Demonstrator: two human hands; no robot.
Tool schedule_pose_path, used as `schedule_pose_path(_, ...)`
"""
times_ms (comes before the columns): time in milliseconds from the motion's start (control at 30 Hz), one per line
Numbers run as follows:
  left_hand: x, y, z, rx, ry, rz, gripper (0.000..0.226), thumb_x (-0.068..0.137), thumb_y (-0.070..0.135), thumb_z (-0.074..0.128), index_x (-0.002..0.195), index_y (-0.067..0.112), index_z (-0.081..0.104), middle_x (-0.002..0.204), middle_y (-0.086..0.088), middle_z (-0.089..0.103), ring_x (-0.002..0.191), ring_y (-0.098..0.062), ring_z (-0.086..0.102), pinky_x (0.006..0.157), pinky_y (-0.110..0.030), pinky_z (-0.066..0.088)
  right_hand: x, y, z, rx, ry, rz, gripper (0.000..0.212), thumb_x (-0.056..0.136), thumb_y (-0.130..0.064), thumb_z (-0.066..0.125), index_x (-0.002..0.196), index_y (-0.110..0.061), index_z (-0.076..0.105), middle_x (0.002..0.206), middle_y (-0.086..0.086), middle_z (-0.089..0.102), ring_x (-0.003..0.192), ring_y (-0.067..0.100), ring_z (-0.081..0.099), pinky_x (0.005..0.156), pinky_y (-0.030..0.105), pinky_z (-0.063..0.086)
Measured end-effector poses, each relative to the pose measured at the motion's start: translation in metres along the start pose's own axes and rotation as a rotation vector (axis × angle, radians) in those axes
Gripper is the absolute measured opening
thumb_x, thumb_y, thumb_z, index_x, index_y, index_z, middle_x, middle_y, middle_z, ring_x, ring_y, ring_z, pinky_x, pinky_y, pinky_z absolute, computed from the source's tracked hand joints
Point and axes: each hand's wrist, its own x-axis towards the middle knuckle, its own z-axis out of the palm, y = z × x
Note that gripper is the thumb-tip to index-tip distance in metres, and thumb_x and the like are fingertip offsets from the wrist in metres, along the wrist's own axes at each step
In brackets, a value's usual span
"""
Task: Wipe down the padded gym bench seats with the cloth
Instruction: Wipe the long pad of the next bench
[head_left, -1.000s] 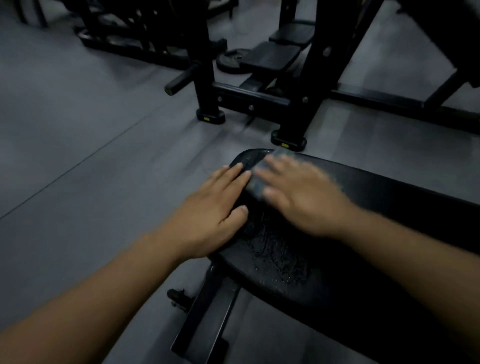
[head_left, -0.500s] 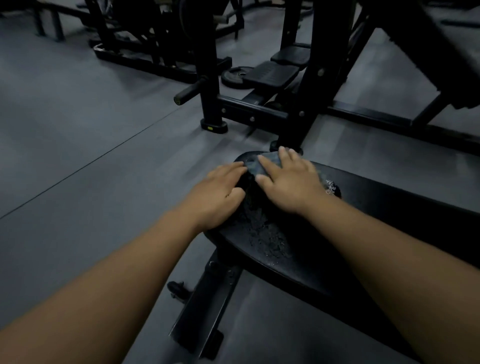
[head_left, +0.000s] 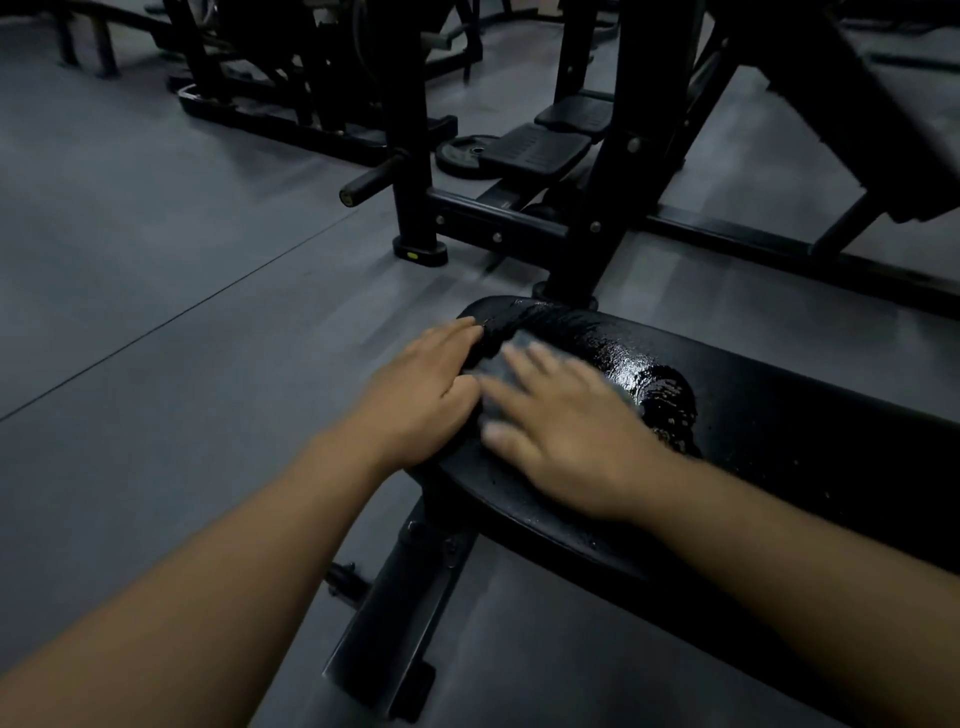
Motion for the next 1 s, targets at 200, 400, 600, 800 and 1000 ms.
schedule_pose_path(200,-0.003,0.006,0.002,0.141,-0.038,0.072,0.082,0.078,0.046,0.017,0.155,0.021,0.029,0.164,0.004,0.022,0.150,-0.012,0.016,0.122,-0.031,0.014,-0.011,0.056,-0.013,0.057,-0.021,0.155,0.059,0.099,-0.056,0.009,0.156,-0.044,0.011,0.167,-0.010,0.001,0.153,0.011,-0.001,0.119,0.028,0.001)
schedule_pose_path(400,-0.003,0.008,0.001,0.157,-0.029,0.046,0.077,0.080,0.041,0.024,0.154,0.022,0.032,0.163,0.006,0.025,0.149,-0.012,0.018,0.122,-0.032,0.017,-0.014,0.015,-0.004,0.117,0.022,0.082,0.068,0.095,-0.048,0.016,0.159,-0.033,0.000,0.168,-0.009,0.002,0.153,0.010,-0.002,0.124,0.035,-0.001)
schedule_pose_path(600,0.006,0.018,0.000,0.235,-0.094,0.031,0.078,0.084,0.044,0.022,0.157,0.020,0.025,0.166,0.003,0.016,0.151,-0.013,0.010,0.120,-0.030,0.011,-0.017,0.071,-0.013,0.117,-0.024,0.247,0.065,0.091,-0.053,0.022,0.155,-0.042,0.022,0.167,-0.008,0.010,0.154,0.013,0.005,0.124,0.039,0.007)
schedule_pose_path(800,0.014,0.027,0.013,0.212,-0.034,-0.012,0.076,0.084,0.045,0.022,0.155,0.020,0.029,0.165,0.001,0.020,0.151,-0.015,0.012,0.123,-0.034,0.011,-0.016,0.015,-0.006,0.280,0.040,0.196,0.047,0.098,-0.057,0.028,0.138,-0.037,0.043,0.164,-0.015,0.020,0.152,0.007,0.006,0.123,0.041,0.001)
schedule_pose_path(1000,0.014,0.026,0.016,0.287,-0.061,0.018,0.077,0.086,0.048,0.021,0.158,0.021,0.022,0.166,0.001,0.014,0.152,-0.016,0.007,0.124,-0.037,0.007,-0.038,0.062,-0.005,0.090,0.020,0.325,0.071,0.093,-0.069,0.007,0.158,-0.040,0.012,0.168,-0.007,0.003,0.154,0.015,-0.001,0.124,0.042,0.003)
